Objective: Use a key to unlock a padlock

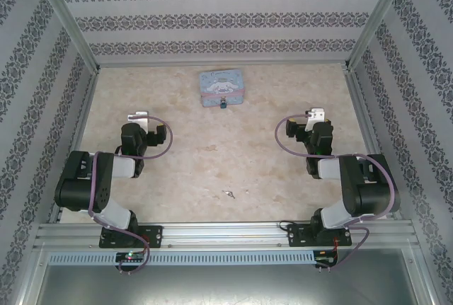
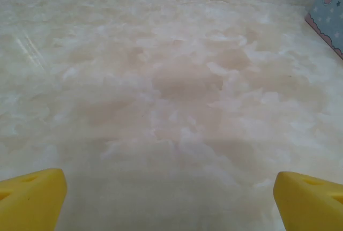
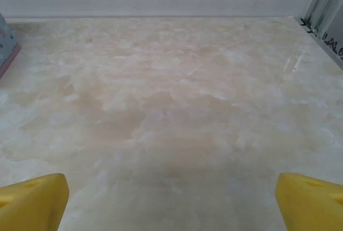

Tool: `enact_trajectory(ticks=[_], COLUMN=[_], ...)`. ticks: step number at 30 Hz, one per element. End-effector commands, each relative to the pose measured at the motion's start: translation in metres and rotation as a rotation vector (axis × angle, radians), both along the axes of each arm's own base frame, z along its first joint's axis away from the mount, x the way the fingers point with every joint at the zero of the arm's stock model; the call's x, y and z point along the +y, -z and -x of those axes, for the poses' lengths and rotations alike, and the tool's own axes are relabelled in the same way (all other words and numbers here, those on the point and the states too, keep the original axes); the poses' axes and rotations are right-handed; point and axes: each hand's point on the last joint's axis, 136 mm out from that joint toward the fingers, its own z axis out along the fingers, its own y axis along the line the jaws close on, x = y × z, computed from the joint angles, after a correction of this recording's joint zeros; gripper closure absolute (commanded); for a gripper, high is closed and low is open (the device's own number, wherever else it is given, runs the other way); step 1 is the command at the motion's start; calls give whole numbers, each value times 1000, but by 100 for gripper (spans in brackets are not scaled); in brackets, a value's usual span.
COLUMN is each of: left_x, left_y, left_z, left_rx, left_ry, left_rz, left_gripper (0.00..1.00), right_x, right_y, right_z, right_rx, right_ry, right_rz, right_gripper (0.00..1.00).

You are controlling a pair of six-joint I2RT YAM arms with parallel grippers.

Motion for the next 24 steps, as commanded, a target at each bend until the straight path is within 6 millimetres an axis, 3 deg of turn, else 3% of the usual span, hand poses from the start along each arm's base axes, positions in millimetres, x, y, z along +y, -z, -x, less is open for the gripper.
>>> enact_trajectory(ticks=[1,24], left_x=[2,1], left_y=[-7,-7], left_z=[-5,-5], left_rx=[-15,-16], left_ry=[11,14], left_rz=[-14,-11], left_gripper=[1,1], right_x=[0,0], right_y=[-10,-9], right_z=[-6,-6], right_rx=[-28,-25], right_ry=[-7,-10], right_rz=[-3,-12], right_gripper=[2,2])
